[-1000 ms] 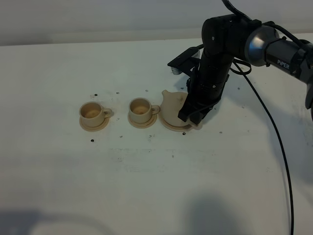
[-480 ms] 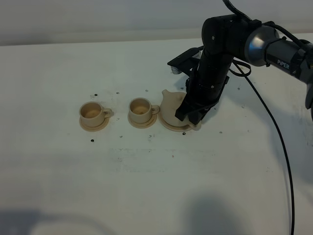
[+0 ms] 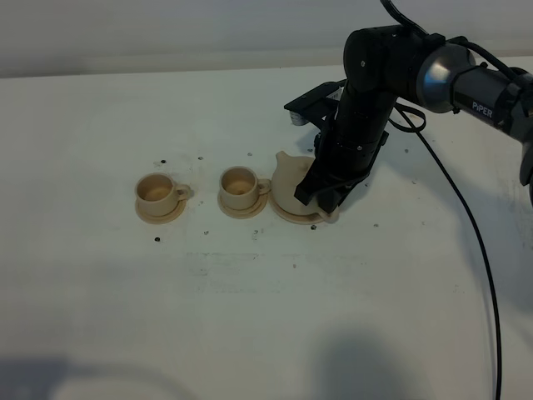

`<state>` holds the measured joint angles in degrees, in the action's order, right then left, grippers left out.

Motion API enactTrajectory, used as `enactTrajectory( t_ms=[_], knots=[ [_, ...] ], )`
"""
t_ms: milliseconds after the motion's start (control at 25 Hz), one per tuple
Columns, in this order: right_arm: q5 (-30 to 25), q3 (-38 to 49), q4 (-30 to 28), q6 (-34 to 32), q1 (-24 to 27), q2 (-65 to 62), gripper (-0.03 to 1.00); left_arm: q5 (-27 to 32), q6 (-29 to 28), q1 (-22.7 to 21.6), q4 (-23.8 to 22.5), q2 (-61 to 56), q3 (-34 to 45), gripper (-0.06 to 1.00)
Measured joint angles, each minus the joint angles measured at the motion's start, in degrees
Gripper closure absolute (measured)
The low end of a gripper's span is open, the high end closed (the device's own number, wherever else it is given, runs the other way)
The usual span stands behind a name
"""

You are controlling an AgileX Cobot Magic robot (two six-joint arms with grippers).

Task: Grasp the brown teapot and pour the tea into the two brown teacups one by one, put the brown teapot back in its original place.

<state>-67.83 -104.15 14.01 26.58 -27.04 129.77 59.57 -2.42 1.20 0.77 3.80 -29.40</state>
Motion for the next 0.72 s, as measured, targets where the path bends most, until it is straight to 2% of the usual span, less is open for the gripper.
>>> enactTrajectory(
  t_ms=[720],
  knots=[
    [-1.8, -3.5, 0.1, -0.8, 0.0, 0.0, 0.84, 0.0, 0.1, 0.0, 0.0, 0.0, 0.0, 0.47]
  ],
)
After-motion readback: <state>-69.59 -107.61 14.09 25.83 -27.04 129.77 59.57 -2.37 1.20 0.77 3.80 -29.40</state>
